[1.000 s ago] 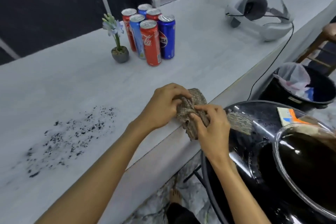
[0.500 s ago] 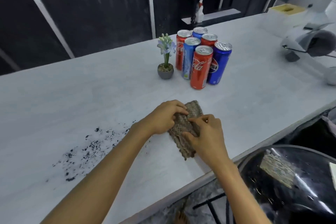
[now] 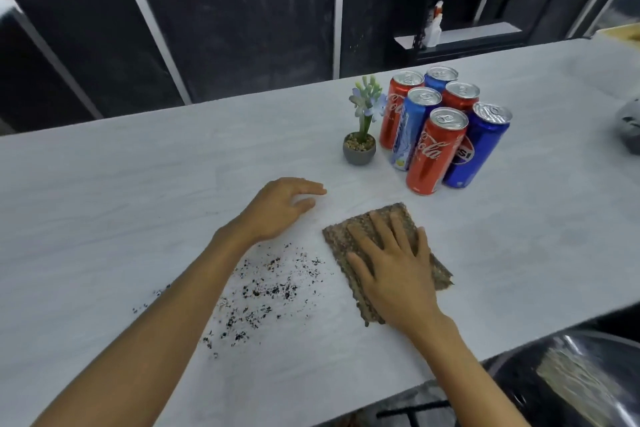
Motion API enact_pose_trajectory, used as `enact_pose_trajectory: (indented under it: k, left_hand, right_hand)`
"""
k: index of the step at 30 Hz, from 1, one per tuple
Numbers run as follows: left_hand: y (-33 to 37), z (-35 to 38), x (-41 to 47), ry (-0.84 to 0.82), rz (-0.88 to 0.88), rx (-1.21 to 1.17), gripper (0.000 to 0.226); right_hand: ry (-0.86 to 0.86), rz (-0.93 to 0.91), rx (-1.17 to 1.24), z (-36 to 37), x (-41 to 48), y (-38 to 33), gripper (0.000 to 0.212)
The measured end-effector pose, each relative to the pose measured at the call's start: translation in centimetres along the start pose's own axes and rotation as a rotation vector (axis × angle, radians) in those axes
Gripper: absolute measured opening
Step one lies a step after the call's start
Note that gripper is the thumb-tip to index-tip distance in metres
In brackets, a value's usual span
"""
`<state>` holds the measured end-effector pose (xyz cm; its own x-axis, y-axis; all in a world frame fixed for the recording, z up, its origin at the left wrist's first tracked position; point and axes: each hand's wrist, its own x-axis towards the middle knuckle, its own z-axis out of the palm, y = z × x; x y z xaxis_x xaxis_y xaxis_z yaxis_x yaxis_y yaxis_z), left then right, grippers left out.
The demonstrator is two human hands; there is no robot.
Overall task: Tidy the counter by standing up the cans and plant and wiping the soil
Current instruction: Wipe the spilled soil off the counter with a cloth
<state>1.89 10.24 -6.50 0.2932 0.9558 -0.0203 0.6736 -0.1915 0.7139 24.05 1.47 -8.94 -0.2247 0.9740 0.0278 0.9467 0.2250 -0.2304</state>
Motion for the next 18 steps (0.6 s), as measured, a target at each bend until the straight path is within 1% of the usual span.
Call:
enact_pose_trajectory:
  k: [2, 5, 9, 11, 13, 15, 18]
  left_hand:
    - [-2.1, -1.0, -0.3, 0.027, -0.035, 0.048, 0.032]
    - [-5.1, -2.1, -0.8, 0.024, -0.053, 0.131, 0.038]
    - [-7.7, -3.1, -1.0, 0.012, 0.01, 0.221, 0.042]
    - [-8.3, -3.2, -1.2, 0.002, 0.048, 0.254, 0.043]
    - [-8.7, -3.2, -1.4, 0.01, 0.082, 0.267, 0.043]
    - [-8.8, -3.2, -1.4, 0.026, 0.097, 0.255, 0.043]
    - [-8.7, -3.3, -1.3, 0.036, 0.107, 0.248, 0.042]
  right_hand:
    - [-0.04, 0.019, -0.051, 0.8, 0.7, -0.1, 0.063]
    - [-0.064, 0.015, -0.044, 1.3, 2.1, -1.5, 0.063]
    - [-0.073, -0.071, -0.027, 2.3, 2.3, -4.4, 0.059]
    - [-0.067, -0.1, -0.039, 2.4, 1.4, -4.3, 0.057]
    - [-0.053, -0.071, -0.032, 2.1, 1.1, -3.4, 0.057]
    - [-0.042, 0.01, -0.031, 1.8, 1.7, -2.8, 0.06]
    - [-0.07, 0.069, -0.054, 2.0, 3.0, -3.9, 0.064]
